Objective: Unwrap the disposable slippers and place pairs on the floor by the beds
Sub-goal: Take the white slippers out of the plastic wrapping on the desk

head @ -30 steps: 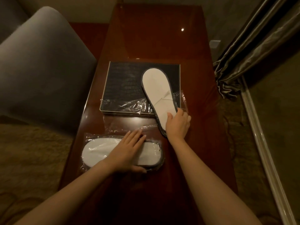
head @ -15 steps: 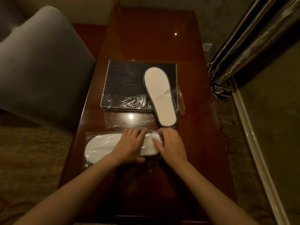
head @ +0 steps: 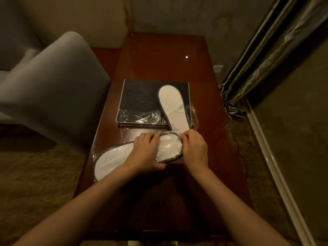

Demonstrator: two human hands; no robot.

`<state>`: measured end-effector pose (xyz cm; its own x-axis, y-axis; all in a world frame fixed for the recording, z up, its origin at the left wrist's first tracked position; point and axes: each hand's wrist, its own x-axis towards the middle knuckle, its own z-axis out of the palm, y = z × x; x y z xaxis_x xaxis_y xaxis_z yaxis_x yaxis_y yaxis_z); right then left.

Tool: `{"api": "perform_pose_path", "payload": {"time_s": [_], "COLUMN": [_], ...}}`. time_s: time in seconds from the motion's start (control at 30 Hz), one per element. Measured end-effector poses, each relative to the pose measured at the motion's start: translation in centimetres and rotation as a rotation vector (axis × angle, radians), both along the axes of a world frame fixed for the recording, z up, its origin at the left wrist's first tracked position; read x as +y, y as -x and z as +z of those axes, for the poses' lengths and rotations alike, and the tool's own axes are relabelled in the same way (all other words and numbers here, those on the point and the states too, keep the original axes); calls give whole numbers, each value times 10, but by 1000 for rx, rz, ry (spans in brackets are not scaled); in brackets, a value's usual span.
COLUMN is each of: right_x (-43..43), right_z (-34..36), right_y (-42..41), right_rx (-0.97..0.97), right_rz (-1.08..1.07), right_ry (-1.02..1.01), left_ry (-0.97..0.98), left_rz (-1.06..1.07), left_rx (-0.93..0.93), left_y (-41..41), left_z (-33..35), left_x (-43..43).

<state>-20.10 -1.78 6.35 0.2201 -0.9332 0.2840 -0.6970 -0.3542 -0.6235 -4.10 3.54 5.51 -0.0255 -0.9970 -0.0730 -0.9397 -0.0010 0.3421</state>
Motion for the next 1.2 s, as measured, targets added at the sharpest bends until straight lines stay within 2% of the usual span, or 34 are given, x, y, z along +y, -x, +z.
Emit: {"api": "perform_pose_path", "payload": {"time_s": [0.1, 0.17, 0.27, 0.33, 0.43, 0.6, 0.67, 0.87, 0.93, 0.97, 1.03, 1.1, 1.13, 1.2], "right_x": [-8, -12, -12, -10, -7, -4, -4, 1, 4, 5, 8, 8, 6, 3], "right_z": [14, 19, 22, 23, 23, 29, 31, 28, 26, 27, 34, 45, 49, 51], "right_y": [4, 9, 16, 21, 25, 33, 41, 48, 47, 46, 44, 38, 33, 24], "right_rx": [-421, -633, -836, -791, -595, -303, -299, -554, -533, -468, -349, -302, -271, -183], "right_rz": [-242, -368, -382, -305, -201, -161, -159, -173, -177, -188, -199, -75, 16, 142], "right_ry": [-226, -392, -729, -795, -777, -587, -565, -758, -792, -716, -379, -114, -95, -244], "left_ry": [28, 76, 99, 102, 107, 86, 98, 69, 67, 75, 96, 125, 134, 148], "left_rz": [29, 31, 13, 17, 17, 18, 27, 13, -10, -28, -56, -74, -82, -92], "left_rx": [111, 150, 133, 114, 78, 92, 104, 89, 28, -12, -79, -124, -138, -146], "left_y": [-5, -8, -9, -12, -15, -14, -15, -16, -15, -15, -16, -16, -15, -12], "left_z": [12, 18, 25, 28, 32, 37, 39, 38, 36, 36, 37, 37, 38, 40], "left_x": [4, 5, 7, 7, 7, 6, 7, 9, 9, 9, 9, 9, 8, 7]}}
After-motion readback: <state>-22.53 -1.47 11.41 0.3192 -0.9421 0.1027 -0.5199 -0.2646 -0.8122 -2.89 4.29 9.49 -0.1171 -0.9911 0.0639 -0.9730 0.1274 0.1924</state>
